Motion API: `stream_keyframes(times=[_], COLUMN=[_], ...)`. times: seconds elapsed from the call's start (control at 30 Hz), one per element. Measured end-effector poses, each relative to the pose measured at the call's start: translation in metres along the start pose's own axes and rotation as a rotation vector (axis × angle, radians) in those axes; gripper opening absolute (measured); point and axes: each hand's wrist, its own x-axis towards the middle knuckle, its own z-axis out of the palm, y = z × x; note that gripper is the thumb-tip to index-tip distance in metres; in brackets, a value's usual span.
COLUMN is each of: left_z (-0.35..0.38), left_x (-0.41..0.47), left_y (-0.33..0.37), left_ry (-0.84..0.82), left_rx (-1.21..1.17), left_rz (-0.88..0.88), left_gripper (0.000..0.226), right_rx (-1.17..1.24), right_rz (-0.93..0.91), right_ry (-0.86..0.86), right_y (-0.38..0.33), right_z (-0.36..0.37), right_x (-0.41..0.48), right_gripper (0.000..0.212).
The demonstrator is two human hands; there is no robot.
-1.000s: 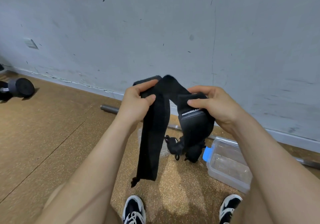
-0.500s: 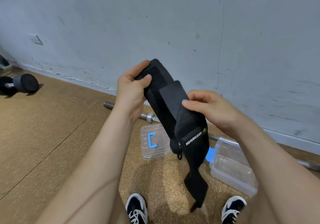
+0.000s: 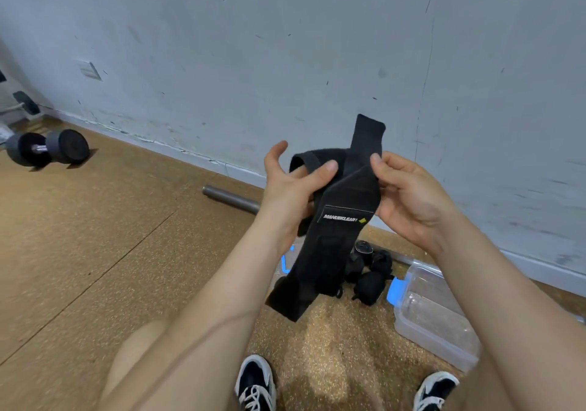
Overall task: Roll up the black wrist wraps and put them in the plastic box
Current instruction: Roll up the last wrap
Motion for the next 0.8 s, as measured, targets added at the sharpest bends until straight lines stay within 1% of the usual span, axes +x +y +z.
stream_keyframes(times=[0.07,0.1,0.13,0.2,0.23,0.27,0.3,0.37,0.43,0.47,0.53,0.6,0.7,0.8], left_z=[-0.005,-0.009,-0.012,-0.019,-0.020,-0.020,-0.020,-0.022,-0.024,-0.025,-0.022,-0.018,-0.012,-0.005], left_x=[-0.002,-0.002,-0.003,-0.006,-0.008,-0.008,-0.006,0.001,0.007,0.010,0.010,0.009,0.007,0.002], left_y=[-0.006,-0.008,-0.008,-0.009,-0.009,-0.008,-0.008,-0.008,-0.006,-0.005,-0.001,-0.001,-0.007,-0.010], left_ry=[0.096,0.086,0.021,-0.157,-0.197,-0.200,-0.173,-0.048,0.084,0.103,0.048,-0.021,-0.107,-0.233], left_rx=[0.056,0.094,0.166,0.304,0.310,0.275,0.229,0.154,0.049,-0.013,-0.057,0.003,0.151,0.240], left_rz=[-0.048,-0.097,-0.151,-0.233,-0.233,-0.203,-0.155,-0.071,-0.055,-0.058,-0.060,-0.039,0.021,0.043], left_gripper=[0.060,0.053,0.049,0.054,0.054,0.051,0.046,0.042,0.038,0.034,0.021,0.014,0.022,0.030], right_rx=[0.028,0.030,0.020,-0.012,-0.031,-0.068,-0.128,-0.295,-0.447,-0.515,-0.604,-0.640,-0.628,-0.540], right_rz=[-0.001,-0.003,-0.010,-0.014,-0.012,-0.020,-0.042,-0.118,-0.193,-0.217,-0.230,-0.236,-0.258,-0.245], right_ry=[-0.023,-0.039,-0.052,-0.074,-0.088,-0.104,-0.117,-0.116,-0.091,-0.090,-0.118,-0.126,-0.064,0.067], right_y=[-0.002,-0.003,-0.004,-0.004,-0.003,-0.004,-0.004,-0.009,-0.016,-0.018,-0.021,-0.020,-0.019,-0.013], right_z=[-0.001,0.000,0.000,0.000,0.000,0.001,0.000,-0.002,-0.006,-0.007,-0.006,-0.002,0.003,0.006], right_x=[0.001,0.001,0.001,0.002,0.001,0.001,-0.001,-0.005,-0.010,-0.012,-0.017,-0.020,-0.020,-0.016], right_gripper=[0.016,0.016,0.016,0.018,0.020,0.022,0.022,0.017,0.016,0.018,0.016,0.013,0.015,0.013])
